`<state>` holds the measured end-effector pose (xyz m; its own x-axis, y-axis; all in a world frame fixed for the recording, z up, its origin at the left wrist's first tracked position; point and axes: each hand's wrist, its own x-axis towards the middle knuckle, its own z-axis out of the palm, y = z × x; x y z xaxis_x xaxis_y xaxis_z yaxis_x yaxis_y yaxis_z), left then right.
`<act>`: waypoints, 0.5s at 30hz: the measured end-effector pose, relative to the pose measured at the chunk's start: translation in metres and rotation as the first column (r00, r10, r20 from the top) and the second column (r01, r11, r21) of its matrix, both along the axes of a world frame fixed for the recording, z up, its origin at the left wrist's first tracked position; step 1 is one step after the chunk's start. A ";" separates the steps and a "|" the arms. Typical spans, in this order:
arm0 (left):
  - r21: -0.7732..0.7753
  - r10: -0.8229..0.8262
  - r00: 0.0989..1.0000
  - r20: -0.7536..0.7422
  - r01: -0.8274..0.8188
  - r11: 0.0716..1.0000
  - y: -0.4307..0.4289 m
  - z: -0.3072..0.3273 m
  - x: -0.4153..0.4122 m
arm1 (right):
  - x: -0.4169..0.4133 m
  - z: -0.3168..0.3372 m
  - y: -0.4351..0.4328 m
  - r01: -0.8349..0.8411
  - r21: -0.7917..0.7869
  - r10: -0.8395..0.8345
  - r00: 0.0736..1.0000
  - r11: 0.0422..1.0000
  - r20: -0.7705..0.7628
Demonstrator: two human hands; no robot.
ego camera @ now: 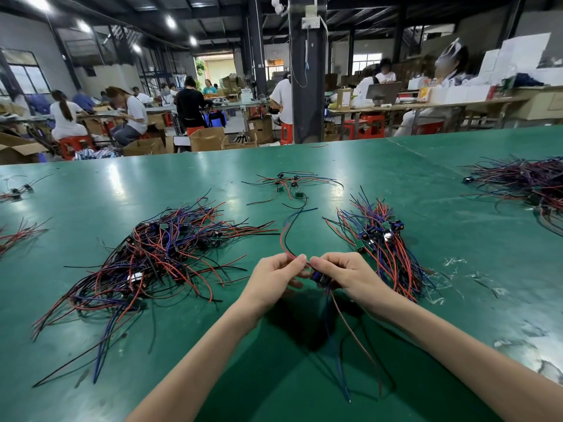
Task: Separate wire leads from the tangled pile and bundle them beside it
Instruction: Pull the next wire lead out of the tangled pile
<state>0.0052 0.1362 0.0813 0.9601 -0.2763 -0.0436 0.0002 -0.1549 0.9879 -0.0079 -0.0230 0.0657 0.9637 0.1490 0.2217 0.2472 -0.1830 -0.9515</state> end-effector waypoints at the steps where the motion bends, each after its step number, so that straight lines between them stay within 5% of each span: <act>1: -0.027 -0.001 1.000 0.012 0.001 1.000 0.000 0.000 0.000 | 0.000 0.000 0.000 -0.007 -0.006 0.007 1.000 1.000 -0.007; 15: -0.200 0.035 0.999 -0.011 -0.037 0.979 -0.003 -0.006 0.000 | -0.004 0.002 0.003 -0.044 -0.022 0.044 0.999 0.999 0.008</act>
